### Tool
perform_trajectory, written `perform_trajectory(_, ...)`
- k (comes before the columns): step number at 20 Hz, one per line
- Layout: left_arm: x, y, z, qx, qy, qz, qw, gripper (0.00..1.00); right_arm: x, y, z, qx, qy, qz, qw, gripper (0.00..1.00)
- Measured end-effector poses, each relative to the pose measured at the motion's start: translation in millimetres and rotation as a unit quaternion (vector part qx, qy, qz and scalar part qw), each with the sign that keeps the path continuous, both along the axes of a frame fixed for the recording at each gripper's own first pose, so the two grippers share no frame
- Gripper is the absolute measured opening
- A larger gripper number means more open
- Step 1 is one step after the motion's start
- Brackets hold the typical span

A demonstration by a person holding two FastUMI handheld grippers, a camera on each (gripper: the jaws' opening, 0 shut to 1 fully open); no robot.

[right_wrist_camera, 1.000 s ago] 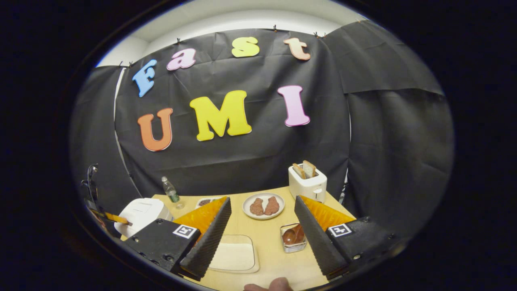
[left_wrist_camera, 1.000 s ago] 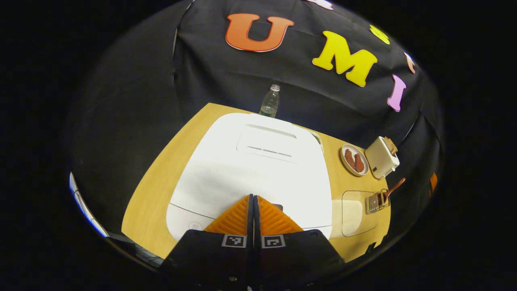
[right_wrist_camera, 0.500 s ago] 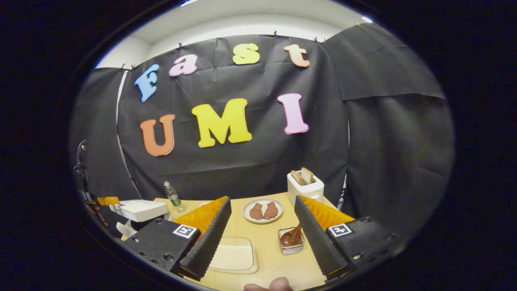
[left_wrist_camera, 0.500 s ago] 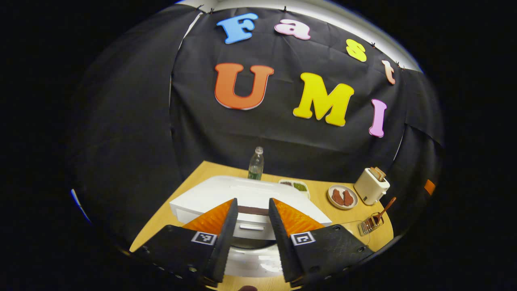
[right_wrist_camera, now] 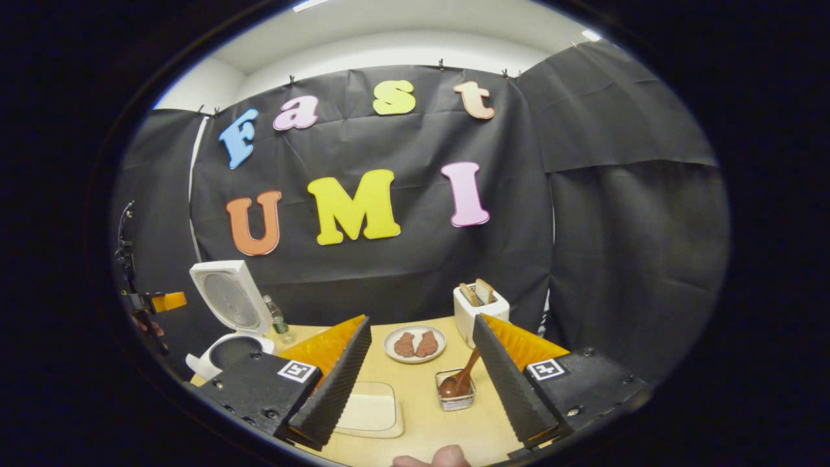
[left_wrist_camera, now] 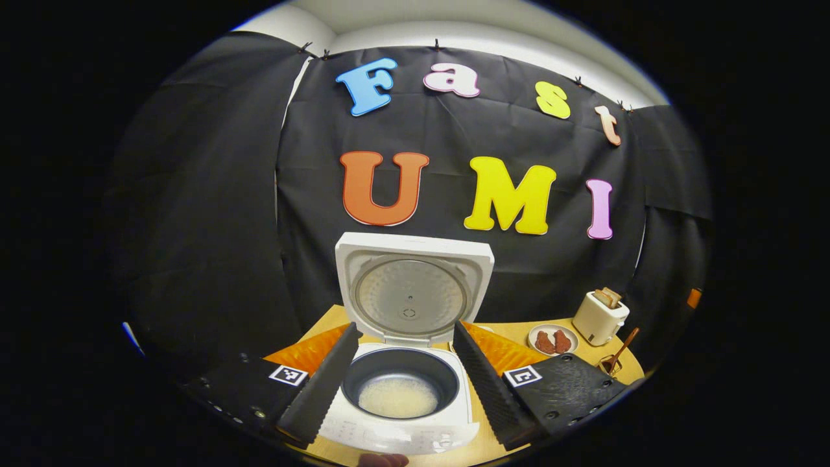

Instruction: Close the left gripper, press the button to open the rice cooker; take a wooden spoon from the chopstick holder with the right hand, scoop a spoonful of rice and pour it into the rice cooker, then put the wooden spoon back into the chopstick holder.

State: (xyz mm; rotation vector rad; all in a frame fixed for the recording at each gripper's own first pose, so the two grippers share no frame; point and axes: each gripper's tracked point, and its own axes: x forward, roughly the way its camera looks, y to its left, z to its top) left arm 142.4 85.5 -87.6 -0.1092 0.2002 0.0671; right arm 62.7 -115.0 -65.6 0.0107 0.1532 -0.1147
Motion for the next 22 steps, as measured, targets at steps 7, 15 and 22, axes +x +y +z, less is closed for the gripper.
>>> perform_trajectory(7,-49,-35,19,0.032,-0.024,0.002,0.999,0.94,-1,-39,-13,-0.008,0.007,-0.008,1.0,1.0)
perform_trajectory(15,-40,-56,33,0.012,-0.044,0.023,0.999,0.94,53,-95,-94,0.012,0.094,0.006,0.995,0.96)
perform_trajectory(22,-6,-67,18,0.034,0.003,0.032,0.999,0.95,130,-116,-201,0.082,0.184,0.029,0.979,0.94)
